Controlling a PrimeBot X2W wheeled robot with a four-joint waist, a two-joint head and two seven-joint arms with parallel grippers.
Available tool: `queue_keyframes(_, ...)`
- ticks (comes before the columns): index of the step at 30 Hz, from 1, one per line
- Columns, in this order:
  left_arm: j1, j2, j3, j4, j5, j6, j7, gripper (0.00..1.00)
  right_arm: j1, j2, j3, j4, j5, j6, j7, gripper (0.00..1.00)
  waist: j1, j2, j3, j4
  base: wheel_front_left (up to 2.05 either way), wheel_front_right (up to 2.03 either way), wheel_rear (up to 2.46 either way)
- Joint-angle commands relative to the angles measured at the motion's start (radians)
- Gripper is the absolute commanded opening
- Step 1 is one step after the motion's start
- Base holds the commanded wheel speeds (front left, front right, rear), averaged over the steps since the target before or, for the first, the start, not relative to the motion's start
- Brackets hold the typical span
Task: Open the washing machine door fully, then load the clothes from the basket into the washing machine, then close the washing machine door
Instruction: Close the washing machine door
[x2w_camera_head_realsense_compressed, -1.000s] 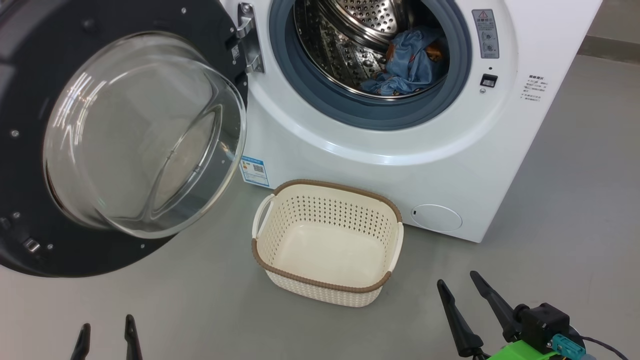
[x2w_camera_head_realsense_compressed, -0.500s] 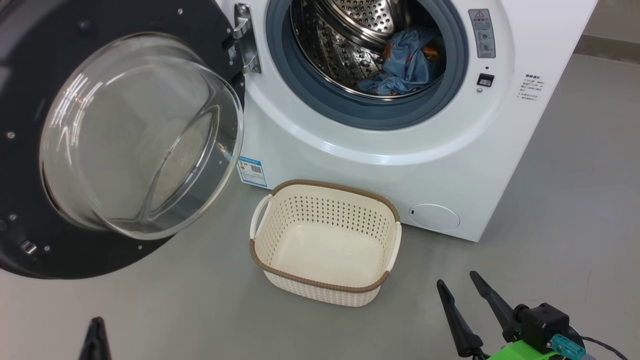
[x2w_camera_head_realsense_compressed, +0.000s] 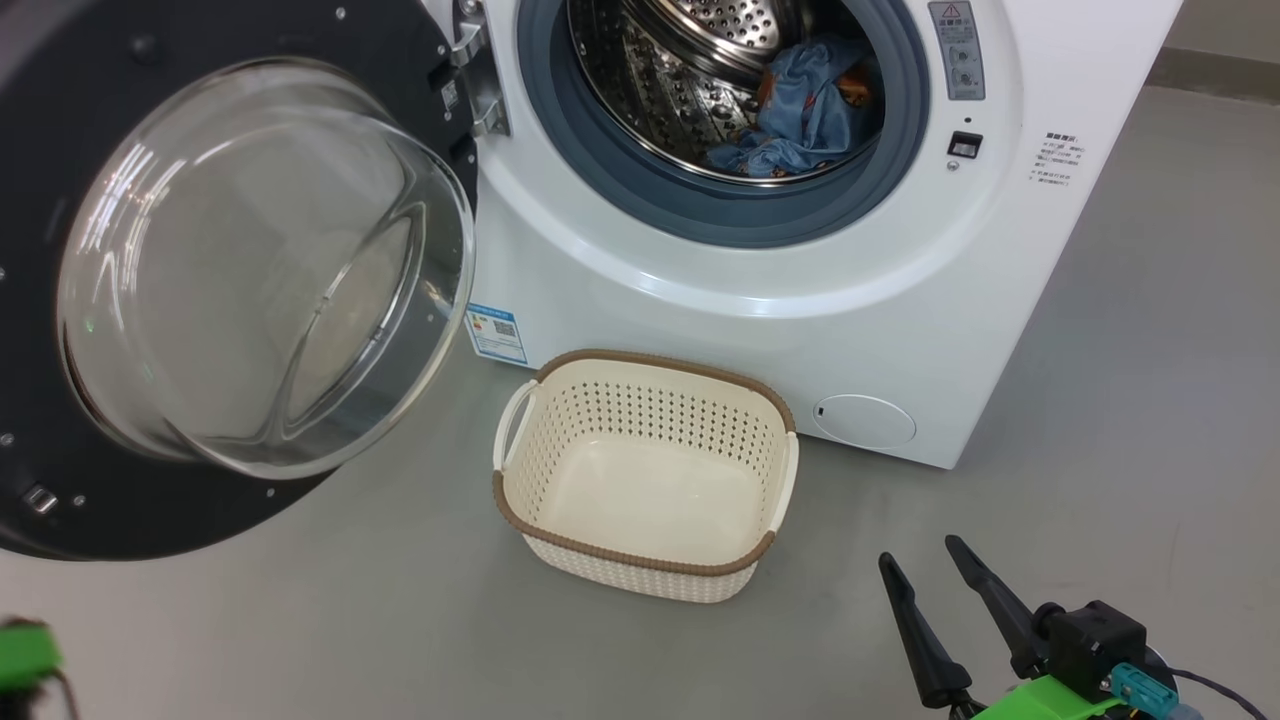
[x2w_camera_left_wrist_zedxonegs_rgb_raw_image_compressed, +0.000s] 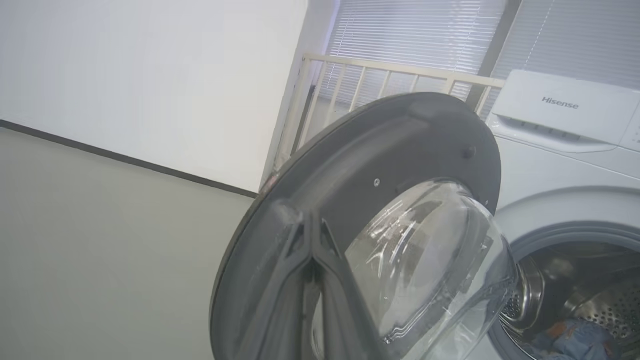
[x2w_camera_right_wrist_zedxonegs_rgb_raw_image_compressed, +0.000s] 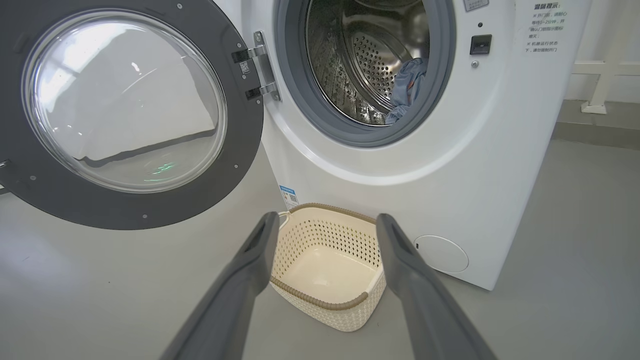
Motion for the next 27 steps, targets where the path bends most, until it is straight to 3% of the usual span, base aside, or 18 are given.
queue_keyframes(1, -0.079, 0.053, 0.057, -0.007, -0.035, -0.005, 0.011, 0.0, -0.032, -0.006, 0.02, -0.03, -0.014, 0.01, 0.002, 1.0, 0.0, -0.0001, 0.004, -0.001, 0.0, 0.0, 0.0)
queue_keyframes(16, -0.437, 0.236, 0.239, 0.345, -0.349, -0.016, 0.158, 0.0, -0.049, -0.028, 0.013, -0.059, -0.017, 0.01, 0.02, 1.0, 0.0, -0.0001, 0.06, -0.021, 0.0, 0.0, 0.0)
queue_keyframes(20, -0.497, 0.293, 0.273, 0.448, -0.397, -0.01, 0.198, 0.0, -0.058, -0.033, 0.013, -0.071, -0.02, 0.01, 0.03, 1.0, 0.0, -0.0001, 0.079, -0.034, 0.0, 0.0, 0.0)
queue_keyframes(27, -0.556, 0.345, 0.303, 0.581, -0.463, 0.008, 0.286, 0.0, -0.062, -0.041, 0.004, -0.087, -0.024, 0.01, 0.041, 1.0, 0.0, -0.0001, 0.106, -0.046, 0.0, 0.0, 0.0)
